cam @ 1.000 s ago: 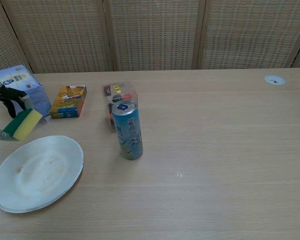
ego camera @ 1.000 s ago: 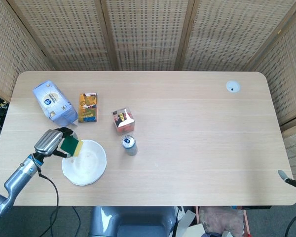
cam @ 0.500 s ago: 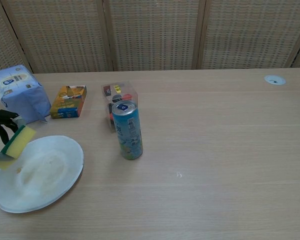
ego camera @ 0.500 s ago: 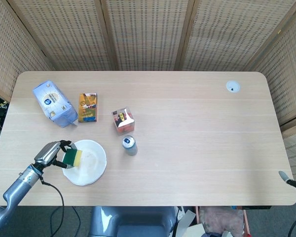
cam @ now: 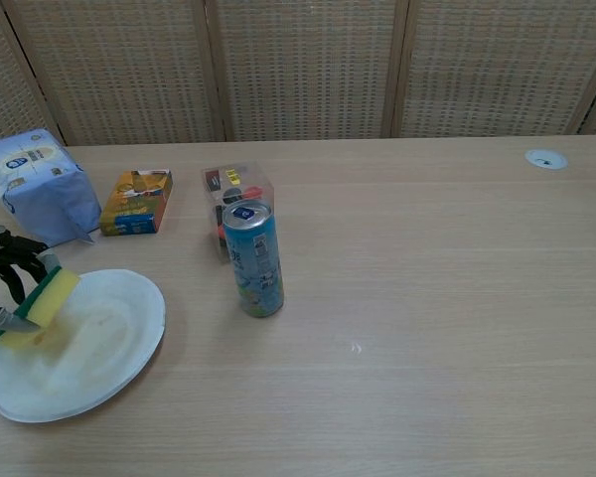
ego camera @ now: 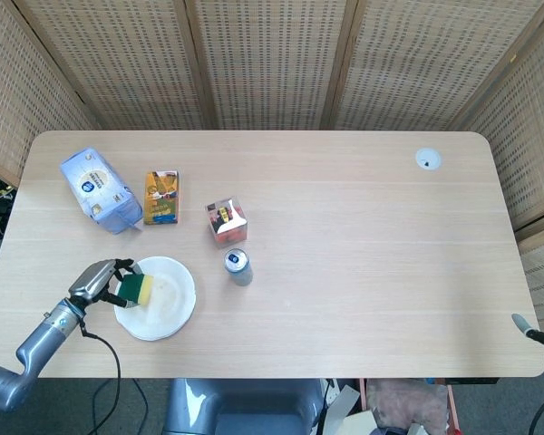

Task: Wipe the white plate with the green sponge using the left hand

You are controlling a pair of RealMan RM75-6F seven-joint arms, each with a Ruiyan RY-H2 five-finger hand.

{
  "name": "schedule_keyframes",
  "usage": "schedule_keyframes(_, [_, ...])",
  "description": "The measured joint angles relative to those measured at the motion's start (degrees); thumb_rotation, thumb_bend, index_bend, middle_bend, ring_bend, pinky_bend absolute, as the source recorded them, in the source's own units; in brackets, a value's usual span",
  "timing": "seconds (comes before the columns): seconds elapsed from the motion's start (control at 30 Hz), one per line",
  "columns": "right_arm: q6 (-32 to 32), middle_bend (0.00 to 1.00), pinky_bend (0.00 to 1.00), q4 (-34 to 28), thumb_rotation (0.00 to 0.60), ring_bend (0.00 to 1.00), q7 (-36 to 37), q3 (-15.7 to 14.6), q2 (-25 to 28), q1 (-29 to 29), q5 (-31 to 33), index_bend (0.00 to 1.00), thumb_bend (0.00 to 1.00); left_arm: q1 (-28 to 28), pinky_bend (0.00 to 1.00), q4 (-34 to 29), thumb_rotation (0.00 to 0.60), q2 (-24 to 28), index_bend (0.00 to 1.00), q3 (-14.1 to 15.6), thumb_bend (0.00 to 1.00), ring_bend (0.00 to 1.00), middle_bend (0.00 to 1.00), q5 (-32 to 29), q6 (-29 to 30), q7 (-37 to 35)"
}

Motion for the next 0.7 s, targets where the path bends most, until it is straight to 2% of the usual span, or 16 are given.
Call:
schedule_keyframes(0.43, [0.18,0.0,0.0,0.06,0.6,0.0,0.7,0.0,0.21,-0.17,0.01,0.0,0.0,0.19,0.4,3.06,0.6,-2.01,0.47,-0.04,0.04,0.31,0.44,0.3,-1.29,-2.28])
schedule_keyframes(0.7, [0.14,0.0,0.0,0.07,0.6,0.0,1.09,-0.03,0.39,-0.23,0.0,0.0,0.0,0.37,0.4,3.08,0.6,-1.86,0.47,-0.31,0.04,0.31,0.44,1.51,1.02,-3.58])
